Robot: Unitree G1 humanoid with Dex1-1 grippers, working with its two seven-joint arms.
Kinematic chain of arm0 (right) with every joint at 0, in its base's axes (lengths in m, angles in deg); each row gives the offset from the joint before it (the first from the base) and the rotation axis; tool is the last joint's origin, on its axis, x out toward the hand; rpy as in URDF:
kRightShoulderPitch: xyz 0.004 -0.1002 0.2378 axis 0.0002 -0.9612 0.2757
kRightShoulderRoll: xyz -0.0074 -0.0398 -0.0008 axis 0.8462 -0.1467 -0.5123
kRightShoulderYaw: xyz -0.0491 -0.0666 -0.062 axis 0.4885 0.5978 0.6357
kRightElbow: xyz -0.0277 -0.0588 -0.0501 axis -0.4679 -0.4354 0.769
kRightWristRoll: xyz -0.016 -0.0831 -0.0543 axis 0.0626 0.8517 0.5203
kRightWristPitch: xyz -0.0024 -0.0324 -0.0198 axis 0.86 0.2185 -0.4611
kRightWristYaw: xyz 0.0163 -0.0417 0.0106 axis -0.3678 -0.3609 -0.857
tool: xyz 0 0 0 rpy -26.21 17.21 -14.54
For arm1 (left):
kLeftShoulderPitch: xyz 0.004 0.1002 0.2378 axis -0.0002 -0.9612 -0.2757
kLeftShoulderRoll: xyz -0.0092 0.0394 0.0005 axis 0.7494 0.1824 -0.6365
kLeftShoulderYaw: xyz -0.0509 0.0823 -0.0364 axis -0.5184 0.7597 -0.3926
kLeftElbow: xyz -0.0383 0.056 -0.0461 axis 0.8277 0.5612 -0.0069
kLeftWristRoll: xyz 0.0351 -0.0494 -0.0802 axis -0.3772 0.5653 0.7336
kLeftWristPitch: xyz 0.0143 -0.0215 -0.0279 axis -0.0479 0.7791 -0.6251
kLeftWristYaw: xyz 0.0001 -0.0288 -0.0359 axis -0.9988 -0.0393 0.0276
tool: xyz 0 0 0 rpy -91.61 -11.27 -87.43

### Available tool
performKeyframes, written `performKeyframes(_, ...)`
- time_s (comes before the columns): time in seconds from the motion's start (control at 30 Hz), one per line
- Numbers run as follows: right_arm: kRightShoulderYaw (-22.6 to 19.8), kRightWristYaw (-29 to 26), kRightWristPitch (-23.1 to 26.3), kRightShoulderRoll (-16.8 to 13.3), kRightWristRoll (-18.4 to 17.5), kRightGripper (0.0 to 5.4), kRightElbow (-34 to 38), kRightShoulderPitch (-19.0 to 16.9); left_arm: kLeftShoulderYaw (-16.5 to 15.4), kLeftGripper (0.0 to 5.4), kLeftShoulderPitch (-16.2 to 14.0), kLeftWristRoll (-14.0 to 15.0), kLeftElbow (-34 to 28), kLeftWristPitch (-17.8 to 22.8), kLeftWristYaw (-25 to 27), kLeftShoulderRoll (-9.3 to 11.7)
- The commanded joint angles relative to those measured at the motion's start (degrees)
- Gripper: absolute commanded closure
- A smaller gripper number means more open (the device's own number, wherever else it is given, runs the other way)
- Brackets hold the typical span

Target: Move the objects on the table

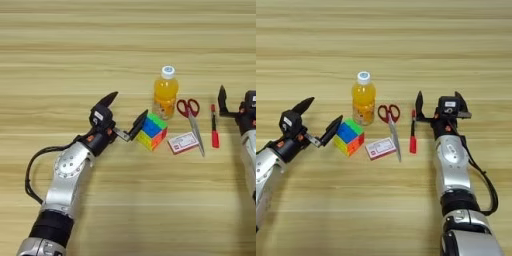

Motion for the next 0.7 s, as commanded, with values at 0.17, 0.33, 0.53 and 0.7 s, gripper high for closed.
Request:
performKeyframes(0.17,0.1,0.5,0.6,0.2,0.2,0.01,-0.2,0.8,4.0,0.0,-0.2,-4.1,1.6,0.1,-0.6,-2.3)
performKeyframes(0.33,0.0,0.5,0.7,0.2,0.2,0.01,0.0,0.7,4.9,0.0,0.0,-5.1,2.8,-0.2,-0.7,-3.1)
performKeyframes(0.53,0.0,0.5,0.7,0.2,0.2,0.01,0.1,0.6,6.0,0.0,-0.1,-6.0,3.7,-0.1,-0.3,-3.2)
performKeyframes(0.7,0.0,0.5,0.6,0.2,0.2,0.01,0.1,0.6,5.3,0.0,0.5,-6.0,4.9,0.1,-0.8,-3.2)
